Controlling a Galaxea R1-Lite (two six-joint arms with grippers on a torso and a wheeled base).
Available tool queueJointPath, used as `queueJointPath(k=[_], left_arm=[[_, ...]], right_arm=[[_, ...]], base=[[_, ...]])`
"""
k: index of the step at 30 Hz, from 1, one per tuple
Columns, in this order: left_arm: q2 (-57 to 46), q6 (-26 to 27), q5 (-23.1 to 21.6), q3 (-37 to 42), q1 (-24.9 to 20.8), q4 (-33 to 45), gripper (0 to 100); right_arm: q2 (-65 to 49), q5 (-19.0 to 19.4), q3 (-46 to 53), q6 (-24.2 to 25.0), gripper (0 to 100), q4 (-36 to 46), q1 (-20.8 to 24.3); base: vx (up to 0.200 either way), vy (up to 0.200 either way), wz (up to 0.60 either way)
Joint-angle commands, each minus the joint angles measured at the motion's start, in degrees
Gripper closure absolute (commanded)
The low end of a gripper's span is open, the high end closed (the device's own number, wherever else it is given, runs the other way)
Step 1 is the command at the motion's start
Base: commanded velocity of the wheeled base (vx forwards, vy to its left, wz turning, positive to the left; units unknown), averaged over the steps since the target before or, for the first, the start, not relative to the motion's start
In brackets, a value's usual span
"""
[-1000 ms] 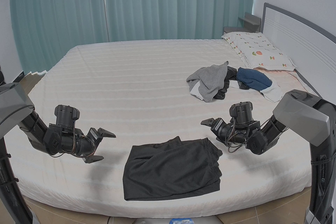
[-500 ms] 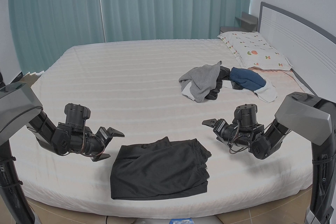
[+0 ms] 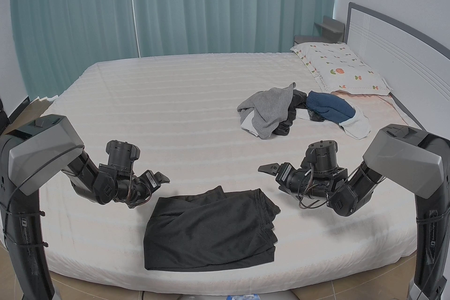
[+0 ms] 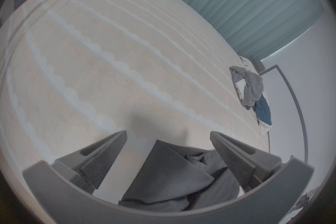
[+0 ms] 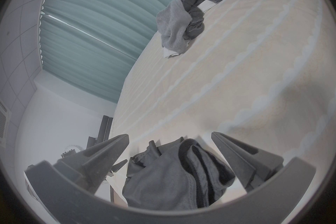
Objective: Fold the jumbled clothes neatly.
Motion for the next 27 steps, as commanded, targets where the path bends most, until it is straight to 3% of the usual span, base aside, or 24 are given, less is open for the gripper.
queueJointPath(k=[1, 6, 7, 18, 21, 27], left_arm=[[1.96, 0.06, 0.29, -0.42, -1.33, -0.01, 0], [1.87, -0.29, 0.2, -0.33, -1.51, -0.01, 0], [1.87, -0.29, 0.29, -0.25, -1.59, -0.01, 100], [1.6, -0.64, 1.96, 2.57, -1.07, -0.89, 100], [0.99, -2.13, 4.33, 3.36, -0.19, -3.17, 100], [0.64, -3.45, 4.16, 4.68, -0.01, -5.72, 100]], right_arm=[[0.23, 0.1, -0.02, 0.17, 0, -0.09, 0.72], [1.28, -0.17, -0.02, 0.26, 0, -0.71, 0.28], [1.55, -0.08, -0.11, 0.17, 0, -0.71, -0.07], [4.71, 0.01, -1.16, -1.06, 0, -1.94, -1.56], [4.8, 0.1, -0.9, -1.06, 0, -2.02, -1.21], [6.03, 0.18, -0.99, -2.55, 0, -2.73, 0.72]], base=[[0.0, 0.0, 0.0], [0.0, 0.0, 0.0], [0.0, 0.0, 0.0], [0.0, 0.0, 0.0], [0.0, 0.0, 0.0], [0.0, 0.0, 0.0]])
